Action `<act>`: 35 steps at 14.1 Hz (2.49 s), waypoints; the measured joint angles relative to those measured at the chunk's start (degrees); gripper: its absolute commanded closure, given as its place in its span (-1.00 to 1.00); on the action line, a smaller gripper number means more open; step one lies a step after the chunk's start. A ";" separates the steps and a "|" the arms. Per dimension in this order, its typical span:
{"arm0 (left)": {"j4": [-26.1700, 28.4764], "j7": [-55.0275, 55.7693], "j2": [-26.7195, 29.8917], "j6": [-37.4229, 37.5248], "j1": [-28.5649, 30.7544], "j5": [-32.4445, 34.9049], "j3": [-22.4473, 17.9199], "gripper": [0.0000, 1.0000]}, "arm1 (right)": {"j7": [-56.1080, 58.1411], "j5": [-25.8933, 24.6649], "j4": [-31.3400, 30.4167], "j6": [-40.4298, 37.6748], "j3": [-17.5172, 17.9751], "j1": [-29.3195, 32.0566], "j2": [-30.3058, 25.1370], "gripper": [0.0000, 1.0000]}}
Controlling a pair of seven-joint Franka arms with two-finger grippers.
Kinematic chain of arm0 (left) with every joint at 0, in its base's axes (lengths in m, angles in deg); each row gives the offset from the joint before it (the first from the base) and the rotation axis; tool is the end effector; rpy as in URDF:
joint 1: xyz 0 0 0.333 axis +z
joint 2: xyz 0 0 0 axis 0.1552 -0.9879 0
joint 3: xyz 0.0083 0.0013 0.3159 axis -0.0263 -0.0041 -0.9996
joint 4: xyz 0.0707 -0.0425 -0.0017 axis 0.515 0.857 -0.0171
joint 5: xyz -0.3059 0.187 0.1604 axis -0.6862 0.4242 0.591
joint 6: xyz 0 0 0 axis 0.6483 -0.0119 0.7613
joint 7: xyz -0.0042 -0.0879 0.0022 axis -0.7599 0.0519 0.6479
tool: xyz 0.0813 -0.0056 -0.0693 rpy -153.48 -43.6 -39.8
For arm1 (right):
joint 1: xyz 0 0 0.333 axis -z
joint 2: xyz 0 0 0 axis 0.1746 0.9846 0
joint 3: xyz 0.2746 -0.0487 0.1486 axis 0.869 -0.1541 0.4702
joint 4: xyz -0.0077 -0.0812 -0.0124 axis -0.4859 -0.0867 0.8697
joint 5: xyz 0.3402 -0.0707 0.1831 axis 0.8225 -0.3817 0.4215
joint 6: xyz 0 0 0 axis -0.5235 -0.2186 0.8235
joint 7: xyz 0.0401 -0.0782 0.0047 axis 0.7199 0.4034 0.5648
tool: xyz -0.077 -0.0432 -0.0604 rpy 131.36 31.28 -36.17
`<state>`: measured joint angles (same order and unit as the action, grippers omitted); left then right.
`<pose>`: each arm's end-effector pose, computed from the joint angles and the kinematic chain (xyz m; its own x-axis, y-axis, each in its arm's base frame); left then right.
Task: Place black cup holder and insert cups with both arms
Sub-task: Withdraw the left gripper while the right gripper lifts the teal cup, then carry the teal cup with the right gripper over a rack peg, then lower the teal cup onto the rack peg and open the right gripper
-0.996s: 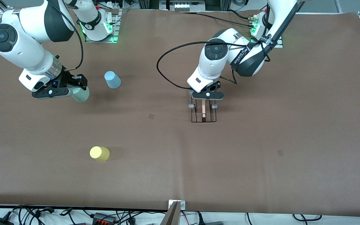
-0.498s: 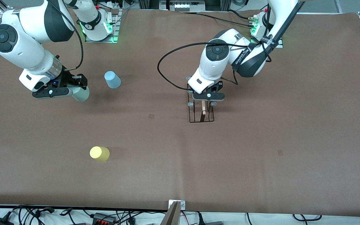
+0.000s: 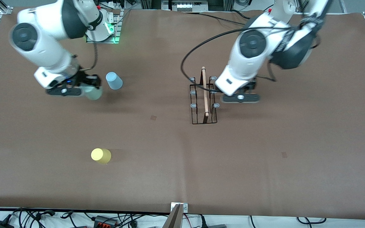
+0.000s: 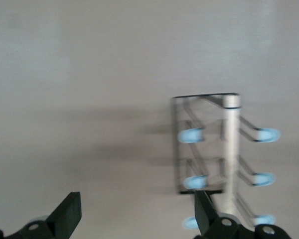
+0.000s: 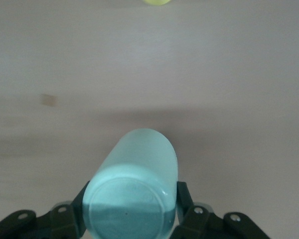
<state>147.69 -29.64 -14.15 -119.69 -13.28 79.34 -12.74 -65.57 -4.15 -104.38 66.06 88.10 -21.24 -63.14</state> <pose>0.5464 -0.2905 0.4664 0.9912 0.0156 -0.1314 0.0041 -0.9962 -0.0872 0.5065 0.1802 0.4391 0.9924 -0.0948 -0.0783 -0.0977 -0.9946 -0.0339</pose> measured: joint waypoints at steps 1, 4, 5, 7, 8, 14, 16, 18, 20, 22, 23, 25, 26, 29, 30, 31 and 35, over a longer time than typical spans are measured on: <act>-0.91 -3.49 0.51 1.99 2.97 0.19 -0.01 -1.00 | -4.30 2.14 0.80 0.21 0.20 -2.40 0.19 0.81; -1.47 -15.80 1.30 4.23 12.68 0.36 -0.14 -1.00 | -18.27 4.39 5.36 0.49 0.59 -9.79 2.12 0.80; -1.49 -19.58 1.35 4.71 15.66 0.37 -0.13 -1.00 | -22.89 4.42 7.10 1.14 0.68 -12.40 3.34 0.80; -1.49 -27.92 1.44 4.98 20.79 0.37 -0.13 -1.00 | -31.50 4.27 10.33 4.06 0.86 -17.56 6.74 0.80; -1.51 -31.37 1.53 5.00 22.90 0.37 -0.13 -1.00 | -35.01 3.52 12.00 5.45 0.90 -19.97 8.92 0.80; -5.71 -44.27 2.49 10.31 30.07 0.37 -0.14 -1.00 | -49.19 -3.61 22.93 9.25 0.97 -28.29 23.43 0.80; -8.95 -45.26 2.54 10.87 30.45 0.36 -0.13 -1.00 | -50.83 -5.17 23.95 11.20 0.96 -29.60 25.84 0.80; -11.10 -45.37 2.56 11.38 30.53 0.36 -0.14 -1.00 | -52.10 -6.53 24.51 11.86 0.96 -30.61 27.25 0.80; -11.16 -45.38 2.72 12.07 27.82 0.32 -2.86 -1.00 | -52.59 -6.75 25.52 11.96 0.96 -30.95 27.90 0.76; -10.42 -45.35 3.46 12.11 19.46 -1.44 -11.93 -1.00 | -52.88 -6.75 25.95 11.84 0.96 -30.98 27.90 0.76; -9.27 -45.30 4.32 11.86 15.63 -2.99 -16.18 -1.00 | -53.19 -6.74 25.95 11.70 1.10 -31.03 27.83 0.76; -4.46 -45.31 7.66 8.24 10.38 -5.10 -22.51 -1.00 | -54.40 -6.74 25.95 11.57 2.01 -31.21 27.66 0.76; -1.33 -45.33 10.02 5.76 9.11 -5.56 -24.03 -1.00 | -55.24 -6.74 25.94 11.42 2.37 -31.42 27.54 0.76; 4.46 -45.32 15.92 2.75 7.67 -5.78 -24.95 -1.00 | -56.27 -6.75 25.40 10.79 3.64 -31.73 27.06 0.76; 5.06 -45.31 16.82 2.61 7.54 -5.78 -24.98 -1.00 | -56.45 -6.75 24.80 10.68 3.89 -31.78 26.83 0.76; 5.32 -45.19 17.23 2.60 7.51 -5.78 -25.05 -1.00 | -56.52 -6.76 24.09 10.66 4.02 -31.80 26.63 0.76; 5.49 -44.91 17.33 3.49 7.53 -5.78 -25.68 -1.00 | -56.60 -6.88 22.03 10.73 4.82 -31.82 26.16 0.75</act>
<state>153.18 -74.55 3.18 -116.20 -5.75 73.55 -38.42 -122.17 -11.02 -82.35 76.79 92.92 -53.05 -36.98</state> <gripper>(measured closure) 0.000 0.313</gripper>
